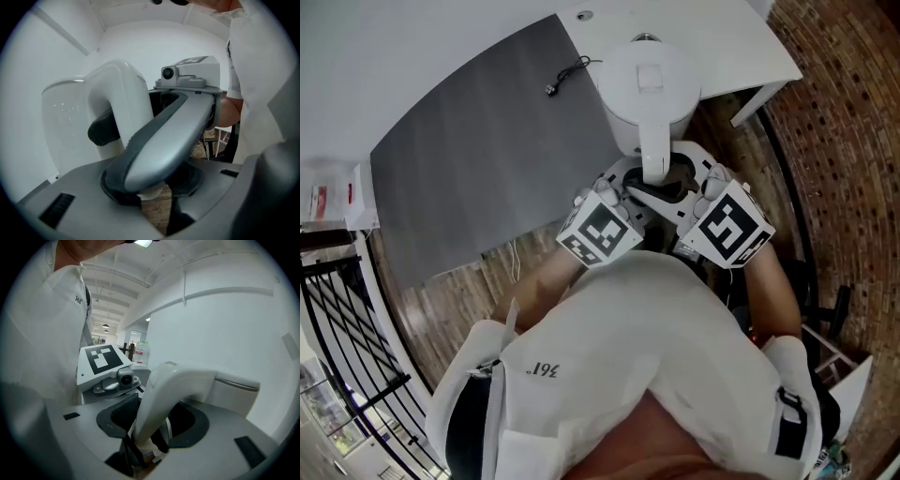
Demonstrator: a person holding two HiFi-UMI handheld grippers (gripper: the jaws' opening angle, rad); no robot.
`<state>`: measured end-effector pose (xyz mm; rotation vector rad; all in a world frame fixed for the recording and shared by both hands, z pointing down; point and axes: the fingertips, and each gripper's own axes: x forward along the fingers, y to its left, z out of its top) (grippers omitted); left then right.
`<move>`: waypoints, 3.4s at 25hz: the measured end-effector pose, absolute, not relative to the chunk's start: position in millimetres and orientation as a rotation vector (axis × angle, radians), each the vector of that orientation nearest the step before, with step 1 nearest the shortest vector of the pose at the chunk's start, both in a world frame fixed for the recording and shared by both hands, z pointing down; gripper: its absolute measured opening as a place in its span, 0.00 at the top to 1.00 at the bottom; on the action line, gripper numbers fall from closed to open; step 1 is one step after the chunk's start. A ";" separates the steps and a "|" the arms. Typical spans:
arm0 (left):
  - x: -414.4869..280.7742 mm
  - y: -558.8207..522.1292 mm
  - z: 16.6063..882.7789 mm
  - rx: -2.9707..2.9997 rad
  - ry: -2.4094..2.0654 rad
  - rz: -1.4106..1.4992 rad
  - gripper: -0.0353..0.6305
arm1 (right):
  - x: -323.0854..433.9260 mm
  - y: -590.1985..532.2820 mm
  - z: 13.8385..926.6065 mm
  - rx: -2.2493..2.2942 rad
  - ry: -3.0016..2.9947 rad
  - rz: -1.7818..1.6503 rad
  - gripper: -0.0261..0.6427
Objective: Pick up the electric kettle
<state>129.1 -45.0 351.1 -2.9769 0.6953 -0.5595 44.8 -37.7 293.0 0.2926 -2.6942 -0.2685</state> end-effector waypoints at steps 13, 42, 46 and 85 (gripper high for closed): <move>127.2 -53.9 340.1 -2.953 0.695 -0.582 0.77 | 43.7 -45.4 282.9 0.288 -2.708 -0.298 0.70; 90.3 -67.6 341.3 -2.931 0.554 -0.562 0.77 | 6.1 -65.5 283.8 0.415 -2.680 -0.315 0.70; 102.2 -79.7 336.9 -2.921 0.580 -0.558 0.77 | 17.8 -75.7 279.8 0.391 -2.683 -0.331 0.70; 145.0 -111.1 290.3 -2.840 0.498 -0.510 0.76 | 58.8 -107.0 234.0 0.470 -2.662 -0.427 0.70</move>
